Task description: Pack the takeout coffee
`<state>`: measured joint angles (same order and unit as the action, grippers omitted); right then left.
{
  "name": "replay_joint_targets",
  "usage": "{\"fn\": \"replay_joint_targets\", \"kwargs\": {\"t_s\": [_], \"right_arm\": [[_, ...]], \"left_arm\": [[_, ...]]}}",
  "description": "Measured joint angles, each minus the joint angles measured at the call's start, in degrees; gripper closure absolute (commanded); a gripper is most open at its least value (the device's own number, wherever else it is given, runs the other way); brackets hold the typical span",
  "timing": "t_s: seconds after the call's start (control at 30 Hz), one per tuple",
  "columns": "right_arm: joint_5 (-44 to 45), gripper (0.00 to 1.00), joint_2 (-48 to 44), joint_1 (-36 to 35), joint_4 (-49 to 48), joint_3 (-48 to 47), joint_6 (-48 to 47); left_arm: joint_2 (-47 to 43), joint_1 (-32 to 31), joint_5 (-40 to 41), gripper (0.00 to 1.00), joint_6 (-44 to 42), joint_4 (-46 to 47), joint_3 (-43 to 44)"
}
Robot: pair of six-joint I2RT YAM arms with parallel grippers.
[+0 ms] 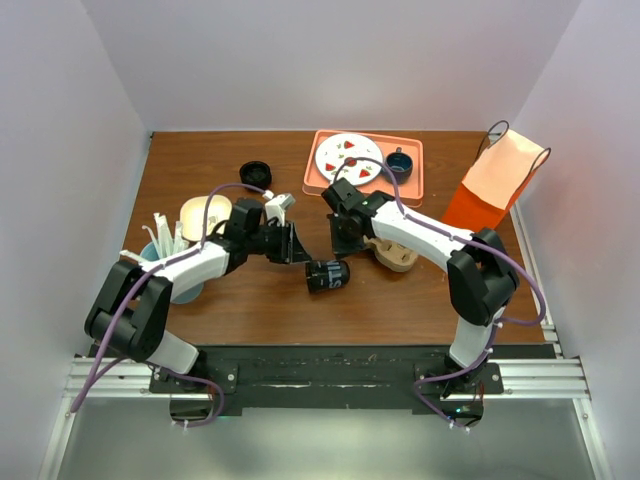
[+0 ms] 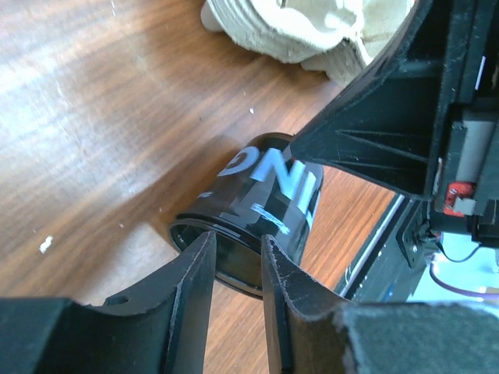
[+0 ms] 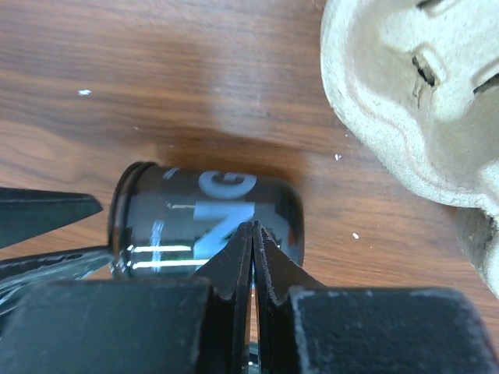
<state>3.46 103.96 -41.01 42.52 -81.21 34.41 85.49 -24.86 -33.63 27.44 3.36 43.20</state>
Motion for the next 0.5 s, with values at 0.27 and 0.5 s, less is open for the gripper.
{"fn": "replay_joint_targets", "kwargs": {"t_s": [0.27, 0.5], "right_arm": [[-0.04, 0.97, 0.0, -0.02, -1.29, 2.86, 0.09], [1.88, 0.73, -0.02, -0.02, 1.88, 0.96, -0.39]], "left_arm": [[-1.16, 0.0, -0.61, 0.62, 1.9, -0.22, -1.99], [-6.99, 0.0, -0.09, 0.56, 3.54, -3.13, -4.55]]}}
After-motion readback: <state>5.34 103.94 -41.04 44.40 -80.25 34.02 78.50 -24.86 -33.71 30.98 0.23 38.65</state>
